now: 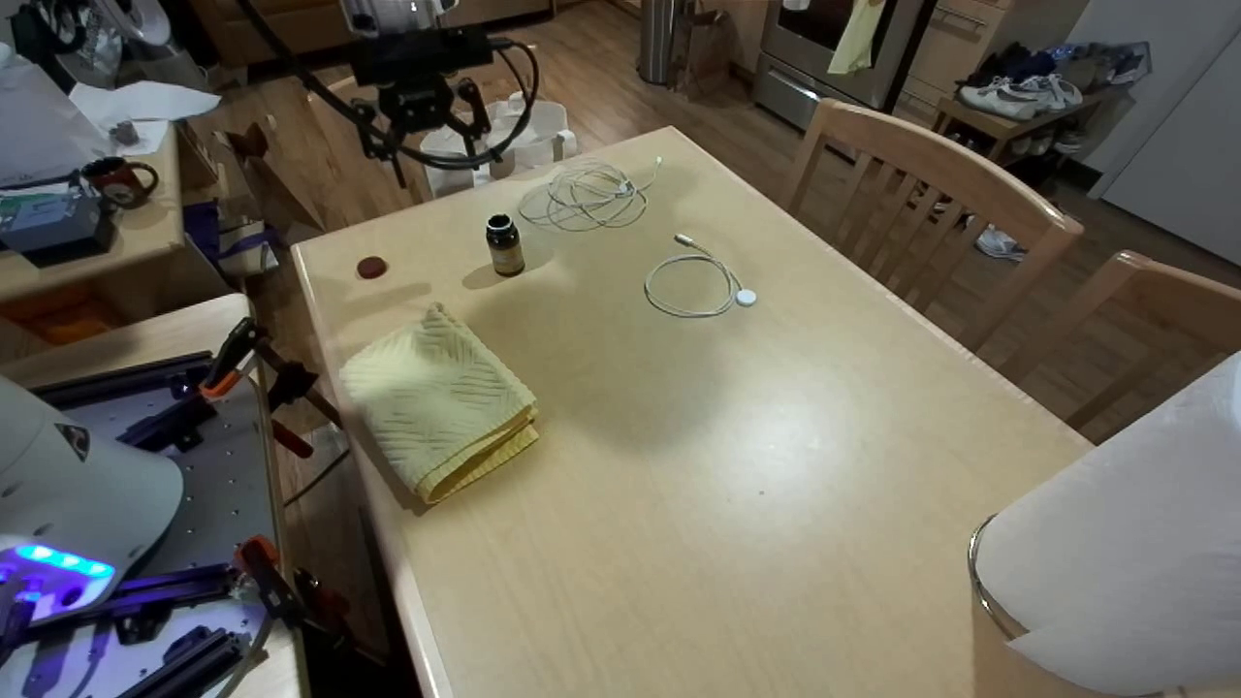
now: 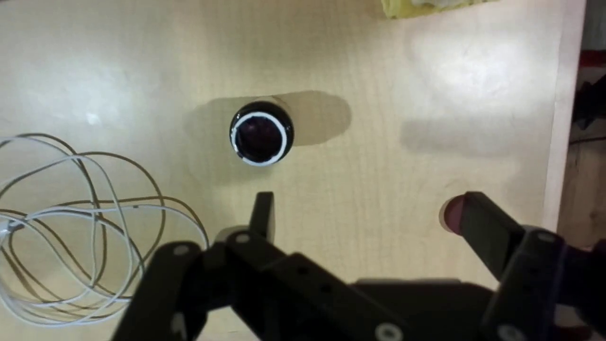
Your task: Pick the lid on the table and put it on the bottle
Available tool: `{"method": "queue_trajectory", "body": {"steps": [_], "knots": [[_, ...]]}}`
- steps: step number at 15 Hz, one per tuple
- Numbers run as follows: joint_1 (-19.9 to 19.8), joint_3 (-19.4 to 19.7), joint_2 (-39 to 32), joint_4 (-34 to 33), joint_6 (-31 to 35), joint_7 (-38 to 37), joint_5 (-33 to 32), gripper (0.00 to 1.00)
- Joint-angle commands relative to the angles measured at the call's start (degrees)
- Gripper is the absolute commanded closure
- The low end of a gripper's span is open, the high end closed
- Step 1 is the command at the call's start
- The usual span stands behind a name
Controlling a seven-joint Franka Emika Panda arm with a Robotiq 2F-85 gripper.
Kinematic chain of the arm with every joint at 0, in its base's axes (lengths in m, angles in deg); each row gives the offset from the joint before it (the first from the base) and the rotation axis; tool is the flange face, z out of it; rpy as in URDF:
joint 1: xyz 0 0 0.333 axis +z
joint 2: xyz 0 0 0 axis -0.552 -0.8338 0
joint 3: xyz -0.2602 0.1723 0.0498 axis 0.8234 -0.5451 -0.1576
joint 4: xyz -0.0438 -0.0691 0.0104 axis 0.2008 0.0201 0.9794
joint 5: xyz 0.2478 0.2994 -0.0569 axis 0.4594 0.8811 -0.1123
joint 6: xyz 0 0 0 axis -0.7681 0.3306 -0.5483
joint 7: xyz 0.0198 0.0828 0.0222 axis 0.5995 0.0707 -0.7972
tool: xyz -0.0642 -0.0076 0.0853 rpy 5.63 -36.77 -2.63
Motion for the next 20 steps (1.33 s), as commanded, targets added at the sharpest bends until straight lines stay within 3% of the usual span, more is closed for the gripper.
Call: {"method": "queue_trajectory", "body": {"steps": [1, 6, 8, 16, 20], "knots": [[-0.6, -0.9, -1.1, 0.7, 2.2, 1.4, -1.3, 0.00], [-0.9, -1.0, -2.4, 0.7, 3.7, 2.0, -1.4, 0.00], [-1.0, -2.1, -4.4, 1.6, 6.5, 5.6, 1.7, 0.00], [-3.2, -11.3, -14.9, 9.9, 25.8, 5.3, 14.4, 0.00], [-1.3, -10.3, -17.0, 12.2, 29.6, -1.2, 8.0, 0.00]]}}
